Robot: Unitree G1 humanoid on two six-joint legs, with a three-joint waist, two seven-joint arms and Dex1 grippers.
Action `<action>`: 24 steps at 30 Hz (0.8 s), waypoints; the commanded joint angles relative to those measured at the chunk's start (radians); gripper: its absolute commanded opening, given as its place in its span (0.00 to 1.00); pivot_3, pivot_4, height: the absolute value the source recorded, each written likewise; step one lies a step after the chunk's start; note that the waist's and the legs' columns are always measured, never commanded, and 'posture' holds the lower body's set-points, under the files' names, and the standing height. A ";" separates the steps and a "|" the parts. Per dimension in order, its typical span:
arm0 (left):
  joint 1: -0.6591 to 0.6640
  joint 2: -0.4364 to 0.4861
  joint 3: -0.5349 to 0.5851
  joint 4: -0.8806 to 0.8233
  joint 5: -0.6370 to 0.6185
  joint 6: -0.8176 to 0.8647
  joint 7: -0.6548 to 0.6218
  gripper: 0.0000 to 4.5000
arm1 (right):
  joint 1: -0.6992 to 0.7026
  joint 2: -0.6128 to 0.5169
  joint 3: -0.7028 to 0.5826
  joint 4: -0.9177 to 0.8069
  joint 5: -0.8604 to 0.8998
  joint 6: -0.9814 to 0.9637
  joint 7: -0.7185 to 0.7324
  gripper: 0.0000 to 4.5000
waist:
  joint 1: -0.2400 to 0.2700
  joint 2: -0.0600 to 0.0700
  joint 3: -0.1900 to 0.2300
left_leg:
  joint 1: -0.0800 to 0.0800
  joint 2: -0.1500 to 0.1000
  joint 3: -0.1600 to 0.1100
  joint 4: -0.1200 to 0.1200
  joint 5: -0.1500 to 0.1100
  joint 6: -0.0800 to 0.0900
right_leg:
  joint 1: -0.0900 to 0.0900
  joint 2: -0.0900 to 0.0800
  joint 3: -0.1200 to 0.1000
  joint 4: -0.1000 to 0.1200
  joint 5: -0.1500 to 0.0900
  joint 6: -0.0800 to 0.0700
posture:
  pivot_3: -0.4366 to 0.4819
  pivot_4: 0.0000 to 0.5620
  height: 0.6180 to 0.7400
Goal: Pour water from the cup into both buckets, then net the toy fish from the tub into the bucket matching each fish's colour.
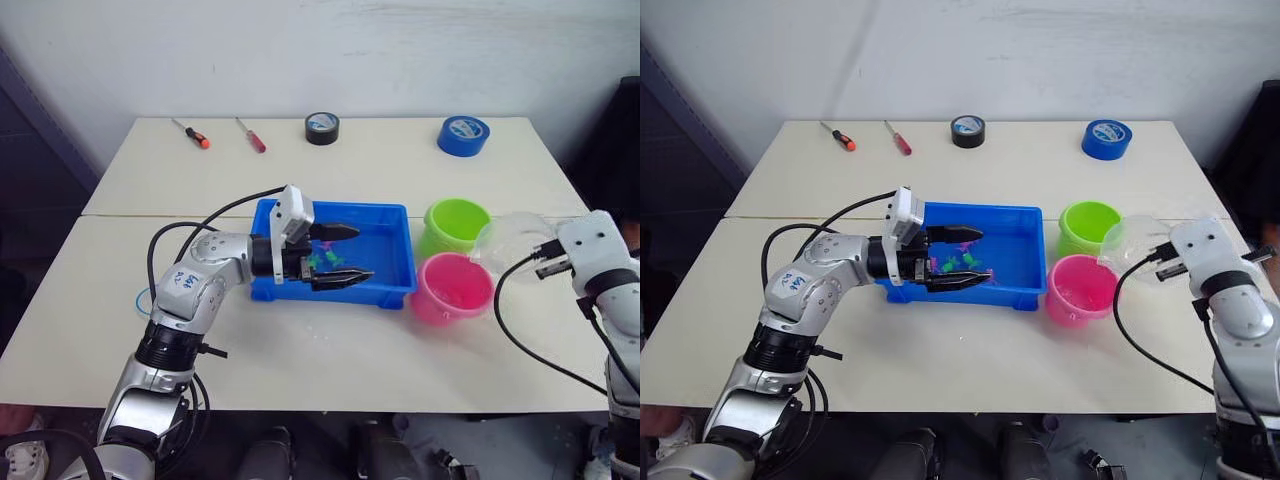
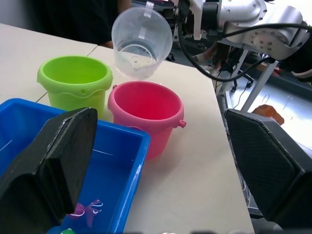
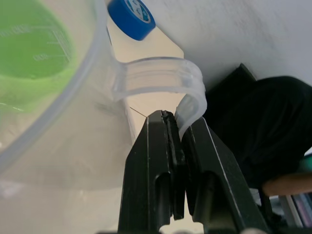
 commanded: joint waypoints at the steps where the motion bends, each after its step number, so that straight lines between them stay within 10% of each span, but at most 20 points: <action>1: -0.052 -0.013 0.020 0.040 0.020 -0.013 0.026 1.00 | -0.131 0.005 -0.050 0.080 0.066 0.069 -0.033 0.01 | 0.000 0.000 0.000 | 0.000 0.000 0.000 0.000 0.000 0.000 | 0.000 0.000 0.000 0.000 0.000 0.000 | 0.48 0.27 0.97; 24: -0.100 -0.034 0.011 0.117 0.083 -0.041 0.035 1.00 | -0.565 -0.157 0.383 0.729 -0.244 -0.398 -0.241 0.01 | -0.022 0.000 0.000 | -0.003 -0.001 0.003 0.000 0.001 -0.002 | -0.004 -0.001 0.001 0.001 0.000 0.000 | 0.48 0.27 0.97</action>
